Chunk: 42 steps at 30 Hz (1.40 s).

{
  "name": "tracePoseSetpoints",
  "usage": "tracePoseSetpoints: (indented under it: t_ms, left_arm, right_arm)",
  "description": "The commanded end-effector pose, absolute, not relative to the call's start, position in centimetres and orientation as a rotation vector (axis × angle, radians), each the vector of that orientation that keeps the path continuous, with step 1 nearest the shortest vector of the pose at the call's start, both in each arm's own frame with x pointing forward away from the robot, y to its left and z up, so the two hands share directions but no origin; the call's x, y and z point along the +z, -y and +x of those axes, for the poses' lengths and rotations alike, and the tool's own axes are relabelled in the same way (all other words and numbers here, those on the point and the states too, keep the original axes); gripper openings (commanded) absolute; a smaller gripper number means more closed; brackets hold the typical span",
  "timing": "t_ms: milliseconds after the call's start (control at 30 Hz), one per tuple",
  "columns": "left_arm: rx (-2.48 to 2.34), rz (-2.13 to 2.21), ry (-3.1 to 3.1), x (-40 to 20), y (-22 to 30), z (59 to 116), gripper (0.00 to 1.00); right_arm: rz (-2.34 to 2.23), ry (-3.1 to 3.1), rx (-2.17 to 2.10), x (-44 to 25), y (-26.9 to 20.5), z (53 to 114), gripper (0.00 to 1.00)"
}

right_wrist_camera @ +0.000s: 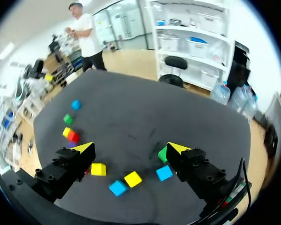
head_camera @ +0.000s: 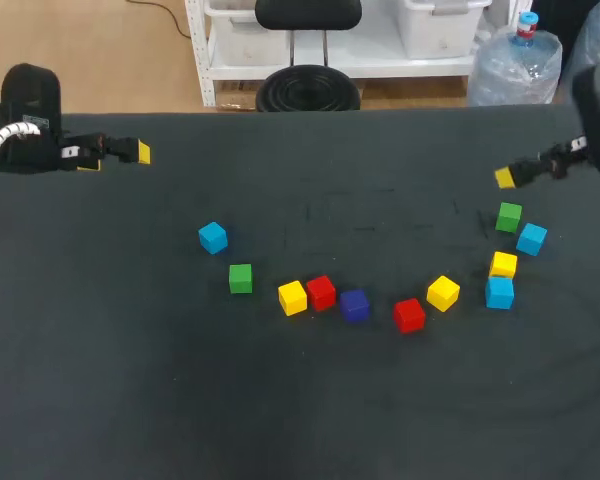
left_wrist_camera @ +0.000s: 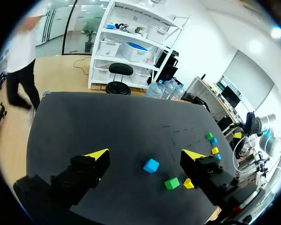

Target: Place the blue cubes, place green cubes on the blue cubes, place the yellow cubes on the green cubes, then place the red cubes on the yellow cubes, and place purple cube on the red cubes.

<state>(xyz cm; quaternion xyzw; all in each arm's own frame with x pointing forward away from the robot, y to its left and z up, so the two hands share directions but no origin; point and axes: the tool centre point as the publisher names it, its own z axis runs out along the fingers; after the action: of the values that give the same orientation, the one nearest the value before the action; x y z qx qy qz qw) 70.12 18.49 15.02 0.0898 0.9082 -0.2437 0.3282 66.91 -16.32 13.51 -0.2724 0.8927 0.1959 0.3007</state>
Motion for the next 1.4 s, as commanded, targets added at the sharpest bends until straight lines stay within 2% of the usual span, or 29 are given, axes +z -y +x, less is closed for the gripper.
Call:
tracePoseSetpoints:
  t_ms: [33, 500, 900, 1400]
  left_arm:
    - [-0.639, 0.235, -2.375, 15.0, -18.5, 70.1, 1.00]
    - [-0.639, 0.235, -2.375, 15.0, -18.5, 70.1, 1.00]
    - [-0.639, 0.235, -2.375, 15.0, -18.5, 70.1, 1.00]
    - [-0.639, 0.235, -2.375, 15.0, -18.5, 70.1, 1.00]
  right_arm:
    - [-0.915, -2.339, 0.576, 14.0, 17.5, 65.5, 1.00]
    - [-1.457, -2.155, 0.612, 12.7, 17.5, 60.1, 1.00]
    - [-1.670, -2.109, 0.648, 9.5, 16.7, 56.4, 1.00]
    - [-1.746, -2.138, 0.639, 5.6, 14.3, 55.8, 1.00]
